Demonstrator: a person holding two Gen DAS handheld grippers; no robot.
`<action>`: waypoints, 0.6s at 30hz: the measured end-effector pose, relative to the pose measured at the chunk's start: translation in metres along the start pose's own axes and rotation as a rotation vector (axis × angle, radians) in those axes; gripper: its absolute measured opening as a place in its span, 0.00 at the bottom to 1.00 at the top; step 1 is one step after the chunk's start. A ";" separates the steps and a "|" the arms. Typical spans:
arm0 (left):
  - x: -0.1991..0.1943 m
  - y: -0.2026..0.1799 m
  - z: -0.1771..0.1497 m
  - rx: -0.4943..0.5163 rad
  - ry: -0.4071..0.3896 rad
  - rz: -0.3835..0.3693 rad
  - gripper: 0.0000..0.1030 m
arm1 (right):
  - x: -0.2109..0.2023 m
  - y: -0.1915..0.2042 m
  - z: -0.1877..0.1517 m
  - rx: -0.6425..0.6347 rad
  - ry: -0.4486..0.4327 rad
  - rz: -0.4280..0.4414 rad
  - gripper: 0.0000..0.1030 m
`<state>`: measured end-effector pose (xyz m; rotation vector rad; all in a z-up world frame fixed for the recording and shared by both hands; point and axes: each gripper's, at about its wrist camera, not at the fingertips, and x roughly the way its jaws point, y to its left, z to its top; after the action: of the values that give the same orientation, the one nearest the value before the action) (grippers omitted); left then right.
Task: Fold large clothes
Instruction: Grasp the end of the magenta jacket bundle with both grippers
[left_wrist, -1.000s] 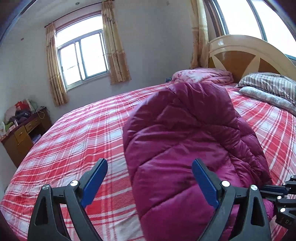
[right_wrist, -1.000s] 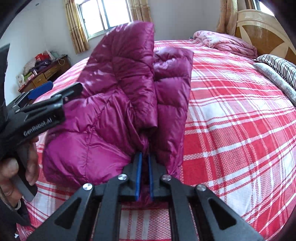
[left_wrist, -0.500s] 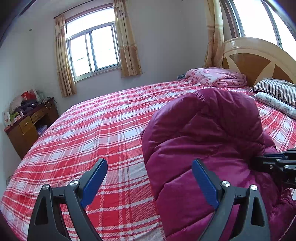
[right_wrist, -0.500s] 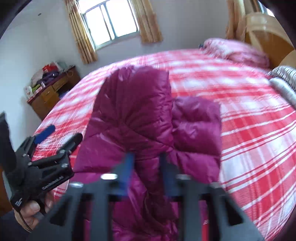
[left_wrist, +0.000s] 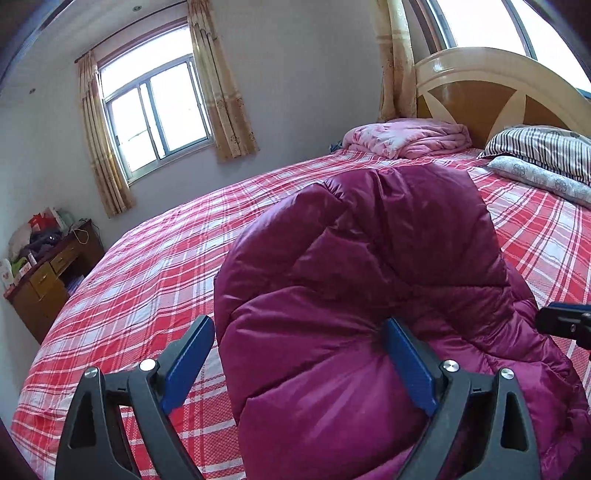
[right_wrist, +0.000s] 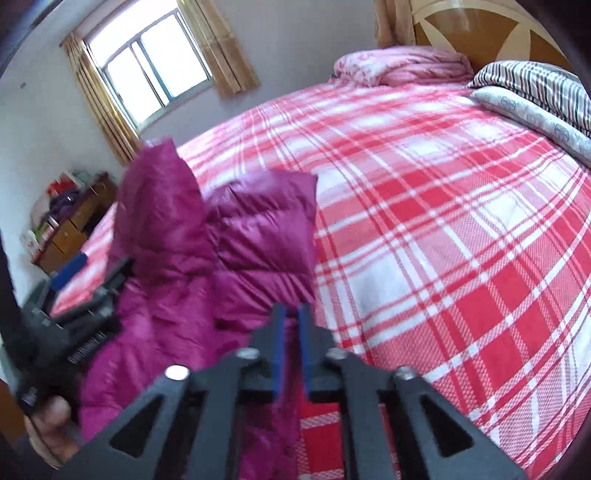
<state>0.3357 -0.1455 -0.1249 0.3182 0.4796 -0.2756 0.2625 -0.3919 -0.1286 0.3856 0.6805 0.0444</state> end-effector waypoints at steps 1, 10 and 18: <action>0.000 0.002 0.000 -0.006 0.003 -0.002 0.90 | -0.008 0.004 0.005 0.000 -0.044 0.015 0.75; -0.007 0.017 -0.001 -0.045 0.002 0.012 0.90 | 0.048 0.046 0.027 -0.066 0.125 0.196 0.25; -0.010 0.026 0.011 -0.095 -0.005 0.004 0.90 | 0.017 0.020 0.004 -0.087 0.062 0.045 0.07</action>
<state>0.3404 -0.1240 -0.1045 0.2262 0.4854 -0.2492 0.2795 -0.3716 -0.1289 0.3172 0.7286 0.1290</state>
